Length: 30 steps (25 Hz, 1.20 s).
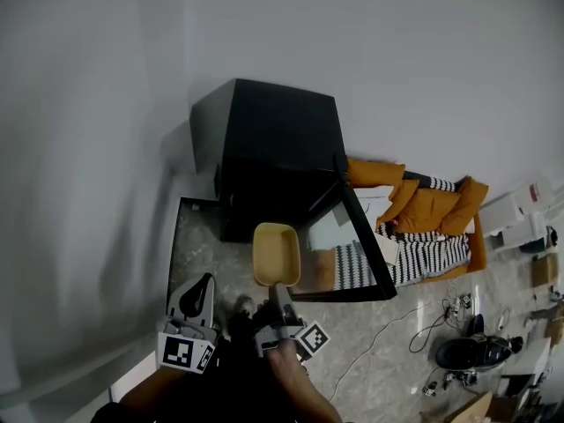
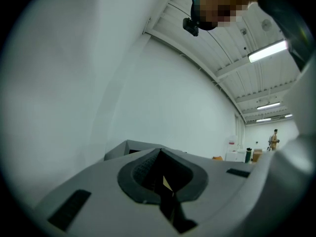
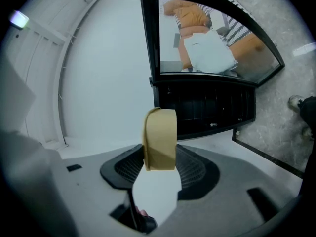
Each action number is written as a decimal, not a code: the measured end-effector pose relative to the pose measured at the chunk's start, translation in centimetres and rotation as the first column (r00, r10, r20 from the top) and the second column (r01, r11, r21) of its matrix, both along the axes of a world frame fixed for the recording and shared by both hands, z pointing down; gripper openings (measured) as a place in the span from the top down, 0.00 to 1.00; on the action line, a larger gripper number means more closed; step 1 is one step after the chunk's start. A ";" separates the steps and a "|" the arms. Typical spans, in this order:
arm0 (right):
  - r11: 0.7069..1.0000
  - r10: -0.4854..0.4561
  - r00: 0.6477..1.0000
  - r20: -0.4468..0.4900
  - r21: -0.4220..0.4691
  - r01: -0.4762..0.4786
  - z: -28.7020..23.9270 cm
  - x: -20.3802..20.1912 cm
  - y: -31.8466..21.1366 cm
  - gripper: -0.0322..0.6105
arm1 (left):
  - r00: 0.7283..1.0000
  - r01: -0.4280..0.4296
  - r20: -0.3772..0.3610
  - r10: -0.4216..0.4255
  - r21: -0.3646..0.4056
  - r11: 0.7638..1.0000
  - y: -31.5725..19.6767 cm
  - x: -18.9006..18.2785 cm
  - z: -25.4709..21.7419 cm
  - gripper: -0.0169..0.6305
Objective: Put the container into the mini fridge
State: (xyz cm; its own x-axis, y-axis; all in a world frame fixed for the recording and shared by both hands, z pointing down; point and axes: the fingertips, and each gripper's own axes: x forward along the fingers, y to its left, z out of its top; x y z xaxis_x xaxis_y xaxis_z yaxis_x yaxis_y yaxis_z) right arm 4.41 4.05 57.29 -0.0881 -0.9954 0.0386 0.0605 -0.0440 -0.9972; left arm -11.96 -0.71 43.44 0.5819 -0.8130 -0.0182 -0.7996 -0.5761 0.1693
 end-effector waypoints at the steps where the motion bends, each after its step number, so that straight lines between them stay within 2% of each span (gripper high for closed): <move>1: 1.000 -0.002 1.000 -0.001 -0.006 0.002 0.3 0.3 -0.7 0.65 | 1.000 0.004 0.002 -0.004 0.000 1.000 -0.6 0.2 0.2 0.97; 15: 0.995 -0.097 0.995 -0.024 -0.016 0.097 2.9 5.5 -9.6 0.65 | 0.996 0.082 0.017 -0.082 -0.004 0.997 -7.7 6.2 1.0 0.97; 20: 0.994 -0.108 0.994 -0.020 -0.021 0.107 4.0 7.0 -11.5 0.65 | 0.992 0.122 0.011 -0.122 -0.003 0.993 -9.4 7.0 1.2 0.97; 24: 0.995 -0.096 0.995 -0.022 -0.043 0.095 5.4 7.9 -12.7 0.65 | 0.993 0.120 0.015 -0.120 -0.005 0.993 -10.7 7.8 1.5 0.97; 30: 0.995 -0.096 0.994 -0.044 -0.023 0.095 6.3 8.2 -15.8 0.65 | 0.997 0.079 0.009 -0.079 0.015 0.997 -12.6 8.8 1.3 0.97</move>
